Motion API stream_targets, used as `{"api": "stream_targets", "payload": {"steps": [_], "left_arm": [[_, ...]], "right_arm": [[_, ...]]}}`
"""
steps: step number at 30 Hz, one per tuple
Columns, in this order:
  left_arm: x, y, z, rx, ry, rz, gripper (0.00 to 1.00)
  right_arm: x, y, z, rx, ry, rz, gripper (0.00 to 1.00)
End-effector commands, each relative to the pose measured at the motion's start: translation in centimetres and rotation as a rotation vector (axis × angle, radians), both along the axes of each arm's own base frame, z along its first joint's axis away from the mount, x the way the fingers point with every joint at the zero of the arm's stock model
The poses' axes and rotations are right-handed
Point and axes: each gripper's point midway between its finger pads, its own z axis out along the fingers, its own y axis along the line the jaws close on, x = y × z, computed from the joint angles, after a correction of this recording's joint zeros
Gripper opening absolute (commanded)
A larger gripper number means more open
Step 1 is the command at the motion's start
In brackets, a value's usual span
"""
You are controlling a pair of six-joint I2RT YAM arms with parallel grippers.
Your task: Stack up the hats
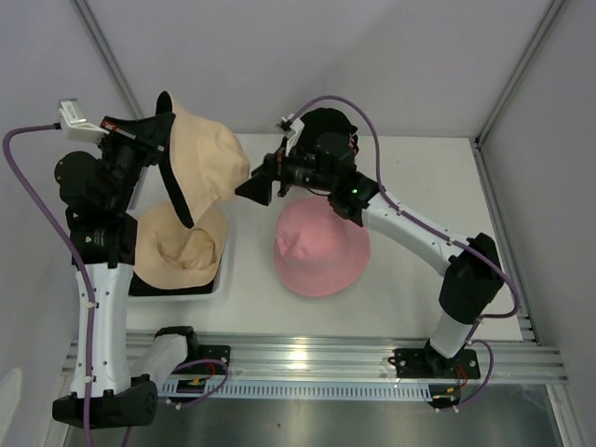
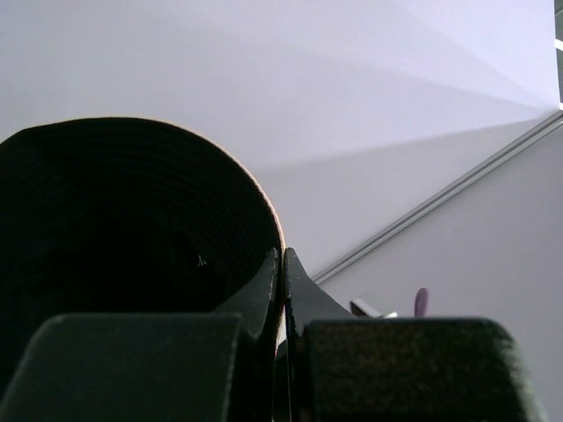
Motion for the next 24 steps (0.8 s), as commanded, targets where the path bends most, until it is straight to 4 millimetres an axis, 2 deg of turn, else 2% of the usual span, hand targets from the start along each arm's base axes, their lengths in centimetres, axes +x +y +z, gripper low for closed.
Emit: {"api": "stream_targets", "payload": {"steps": [1,4,7,9,10,11,13,14,16,17,19,20,21,22,23,24], "left_arm": [[-0.8,0.3,2.5,-0.040,-0.082,0.011,0.01],[-0.9,0.2,2.5,-0.035,-0.086,0.011,0.01],[-1.1,0.1,2.3,-0.031,-0.088,0.005,0.01],[-1.0,-0.1,2.0,-0.032,-0.082,0.001,0.01],[-1.0,-0.1,1.6,-0.035,-0.074,0.000,0.01],[-0.9,-0.2,1.4,-0.040,-0.070,-0.004,0.01],[-0.8,-0.2,1.1,-0.044,-0.066,-0.006,0.01],[-0.7,-0.4,0.8,-0.042,-0.060,-0.012,0.01],[-0.7,-0.6,0.7,-0.036,-0.061,-0.018,0.01],[-0.7,-0.6,0.6,-0.028,-0.060,-0.020,0.01],[-0.6,-1.2,0.5,-0.018,-0.061,-0.041,0.01],[-0.5,-1.7,0.5,-0.008,-0.061,-0.065,0.01],[-0.3,-2.1,0.4,-0.002,-0.060,-0.083,0.01],[-0.2,-2.6,0.8,0.003,-0.070,-0.101,0.01],[-0.2,-3.5,0.8,0.019,-0.070,-0.142,0.01],[0.1,-4.8,1.1,0.028,-0.071,-0.190,0.01]], "right_arm": [[0.9,1.9,3.1,0.044,-0.060,-0.089,0.99],[2.7,2.8,2.8,0.039,-0.012,-0.156,0.99],[3.4,3.7,2.9,0.064,0.027,-0.159,0.99],[3.3,4.0,3.3,0.092,0.029,-0.139,0.91],[3.2,4.3,3.7,0.118,0.019,-0.125,0.85],[3.3,4.3,4.0,0.133,0.023,-0.125,0.70],[3.7,4.4,4.5,0.153,0.017,-0.144,0.55],[4.0,4.4,5.0,0.159,0.004,-0.150,0.40],[4.5,4.5,5.6,0.154,-0.016,-0.164,0.17],[4.7,4.4,5.9,0.146,-0.031,-0.174,0.01],[5.6,3.8,5.7,0.084,-0.076,-0.223,0.00],[5.6,3.1,7.2,0.087,-0.117,-0.244,0.00],[6.1,2.3,7.2,0.042,-0.164,-0.273,0.00],[6.3,1.6,8.0,0.029,-0.201,-0.303,0.00],[6.0,0.5,9.6,0.023,-0.248,-0.325,0.00],[6.1,-0.8,10.0,-0.027,-0.268,-0.366,0.00]]}}
